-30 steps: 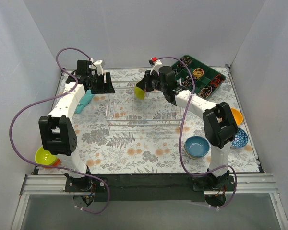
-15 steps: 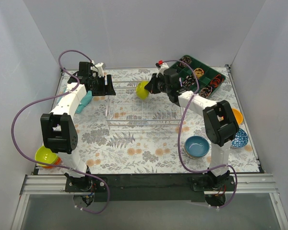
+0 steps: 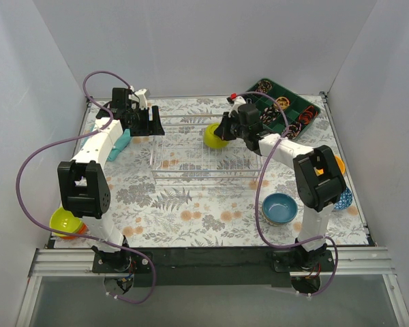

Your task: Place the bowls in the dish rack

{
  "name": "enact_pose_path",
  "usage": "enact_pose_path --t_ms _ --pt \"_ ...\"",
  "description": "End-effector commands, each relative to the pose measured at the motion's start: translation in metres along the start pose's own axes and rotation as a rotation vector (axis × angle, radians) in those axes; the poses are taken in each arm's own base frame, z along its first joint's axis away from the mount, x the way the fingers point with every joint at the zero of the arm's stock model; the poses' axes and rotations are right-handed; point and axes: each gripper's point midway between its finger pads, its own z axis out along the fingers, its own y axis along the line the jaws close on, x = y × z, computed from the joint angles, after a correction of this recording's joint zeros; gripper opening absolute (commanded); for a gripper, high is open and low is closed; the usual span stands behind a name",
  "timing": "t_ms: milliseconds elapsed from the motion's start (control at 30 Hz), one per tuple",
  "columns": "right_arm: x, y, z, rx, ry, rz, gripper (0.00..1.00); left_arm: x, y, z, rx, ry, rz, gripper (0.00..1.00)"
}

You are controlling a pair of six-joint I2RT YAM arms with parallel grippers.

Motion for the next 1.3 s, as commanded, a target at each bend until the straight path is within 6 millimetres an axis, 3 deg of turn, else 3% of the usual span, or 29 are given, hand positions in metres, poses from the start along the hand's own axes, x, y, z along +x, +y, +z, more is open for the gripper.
enact_pose_path --t_ms 0,33,100,133,167,267,300,367,433,467,500,567,600,700,833,1133,1267 --pt "-0.043 -0.001 -0.033 0.005 -0.097 -0.024 0.01 -0.027 -0.013 -0.022 0.008 -0.088 0.031 0.7" --pt "-0.048 0.006 -0.037 -0.027 -0.103 -0.043 0.01 -0.047 -0.018 -0.035 0.002 -0.145 0.052 0.7" --pt "-0.065 0.029 -0.05 -0.101 -0.139 -0.147 0.03 -0.068 -0.015 -0.056 -0.06 -0.206 0.097 0.73" --pt "-0.069 0.042 -0.056 -0.152 -0.145 -0.189 0.07 -0.088 -0.019 -0.079 -0.09 -0.272 0.137 0.75" --pt "-0.073 0.059 -0.064 -0.19 -0.163 -0.266 0.15 -0.092 -0.017 -0.088 -0.12 -0.281 0.168 0.79" --pt "-0.066 0.084 -0.078 -0.251 -0.156 -0.329 0.3 -0.08 0.009 -0.117 -0.292 -0.195 0.224 0.81" --pt "-0.061 0.086 -0.08 -0.255 -0.141 -0.328 0.32 -0.057 0.02 -0.126 -0.337 -0.1 0.21 0.8" --pt "-0.055 0.091 -0.084 -0.266 -0.125 -0.333 0.35 -0.032 0.04 -0.147 -0.401 -0.021 0.192 0.79" --pt "-0.05 0.09 -0.084 -0.256 -0.11 -0.333 0.37 0.01 0.055 -0.165 -0.463 0.118 0.152 0.79" --pt "-0.051 0.092 -0.086 -0.257 -0.109 -0.336 0.39 0.028 0.064 -0.182 -0.496 0.143 0.12 0.79" --pt "-0.053 0.092 -0.088 -0.253 -0.109 -0.345 0.4 0.061 0.07 -0.185 -0.503 0.231 0.097 0.79" --pt "-0.056 0.093 -0.09 -0.246 -0.097 -0.353 0.42 0.094 0.081 -0.197 -0.535 0.285 0.106 0.79" --pt "-0.057 0.093 -0.091 -0.244 -0.088 -0.355 0.43 0.119 0.083 -0.205 -0.549 0.295 0.121 0.79" --pt "-0.062 0.095 -0.095 -0.236 -0.077 -0.376 0.44 0.159 0.092 -0.218 -0.607 0.338 0.149 0.79" --pt "-0.062 0.094 -0.097 -0.214 -0.064 -0.389 0.44 0.186 0.098 -0.226 -0.65 0.359 0.142 0.79" --pt "-0.049 0.108 -0.096 -0.241 -0.025 -0.414 0.44 0.206 0.122 -0.247 -0.84 0.357 0.177 0.81" --pt "-0.048 0.107 -0.093 -0.234 -0.014 -0.411 0.45 0.221 0.126 -0.242 -0.845 0.387 0.118 0.81"
